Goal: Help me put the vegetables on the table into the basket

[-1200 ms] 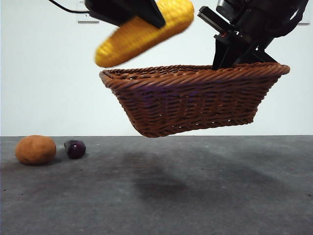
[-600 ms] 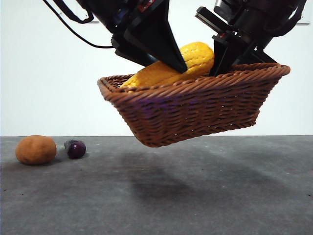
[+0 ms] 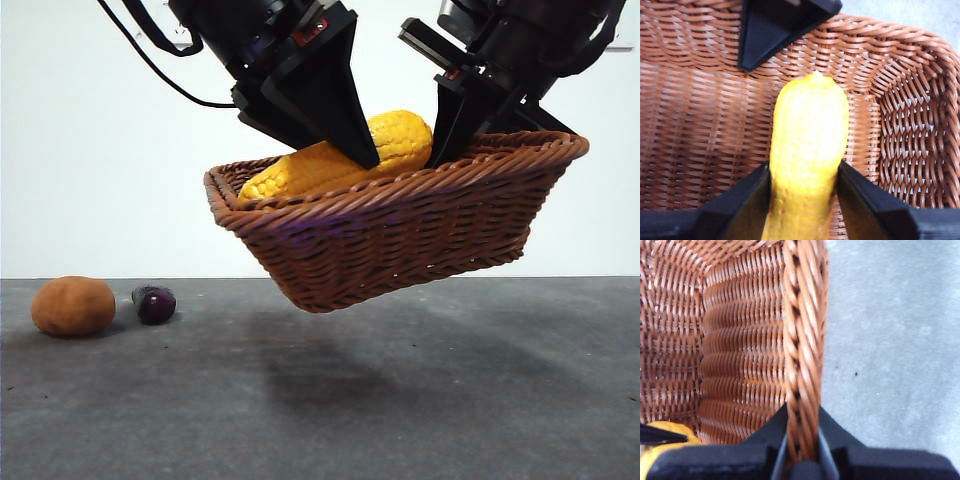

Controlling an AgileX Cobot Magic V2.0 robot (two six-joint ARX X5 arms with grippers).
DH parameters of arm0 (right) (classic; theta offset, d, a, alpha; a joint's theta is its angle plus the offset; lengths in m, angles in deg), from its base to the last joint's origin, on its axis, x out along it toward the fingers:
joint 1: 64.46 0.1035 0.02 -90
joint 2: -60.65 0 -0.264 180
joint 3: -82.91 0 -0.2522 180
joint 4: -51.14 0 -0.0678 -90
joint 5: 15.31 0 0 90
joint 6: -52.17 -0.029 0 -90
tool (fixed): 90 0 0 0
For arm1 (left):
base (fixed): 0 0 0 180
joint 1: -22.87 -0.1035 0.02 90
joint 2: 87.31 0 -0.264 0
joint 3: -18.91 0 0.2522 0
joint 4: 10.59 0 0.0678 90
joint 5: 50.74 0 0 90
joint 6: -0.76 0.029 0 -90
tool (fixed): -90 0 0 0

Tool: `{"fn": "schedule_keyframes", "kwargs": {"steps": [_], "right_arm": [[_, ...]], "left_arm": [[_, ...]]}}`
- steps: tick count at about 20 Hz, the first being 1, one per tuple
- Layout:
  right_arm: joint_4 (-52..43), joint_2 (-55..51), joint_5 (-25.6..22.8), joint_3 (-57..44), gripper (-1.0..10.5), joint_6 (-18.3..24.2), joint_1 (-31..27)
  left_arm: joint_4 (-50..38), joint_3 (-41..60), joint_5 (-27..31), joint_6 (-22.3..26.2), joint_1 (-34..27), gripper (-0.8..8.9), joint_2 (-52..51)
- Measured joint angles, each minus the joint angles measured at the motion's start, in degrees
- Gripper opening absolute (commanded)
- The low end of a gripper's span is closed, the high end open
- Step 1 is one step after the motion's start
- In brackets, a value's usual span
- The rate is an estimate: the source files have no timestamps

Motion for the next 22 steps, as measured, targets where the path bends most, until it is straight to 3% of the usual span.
{"fn": "schedule_keyframes", "kwargs": {"steps": [1,9,12,14,19,22], "right_arm": [[-0.24,0.0,0.15,0.0,-0.1,0.02,0.07],[-1.2,0.0,0.92,0.0,-0.1,0.22,0.26],[-2.25,0.0,-0.68,0.0,-0.1,0.63,-1.01],[-2.8,0.0,-0.7,0.0,-0.1,0.72,-2.86],[-2.73,0.0,-0.46,0.0,-0.1,2.47,-5.01],[-2.78,0.0,-0.44,0.0,-0.1,3.72,-5.01]], "left_arm": [[0.26,0.0,0.0,-0.5,0.0,4.38,0.0],[2.16,0.0,-1.27,-5.4,0.0,4.4,-0.17],[3.65,-0.02,-0.5,-6.8,-0.02,4.4,-5.84],[5.4,-2.05,3.8,-8.63,-0.68,4.4,-11.72],[16.9,-9.99,24.59,-15.32,-10.27,4.41,-17.77],[17.86,-10.05,23.34,-21.14,-21.24,4.42,-15.61]]}}
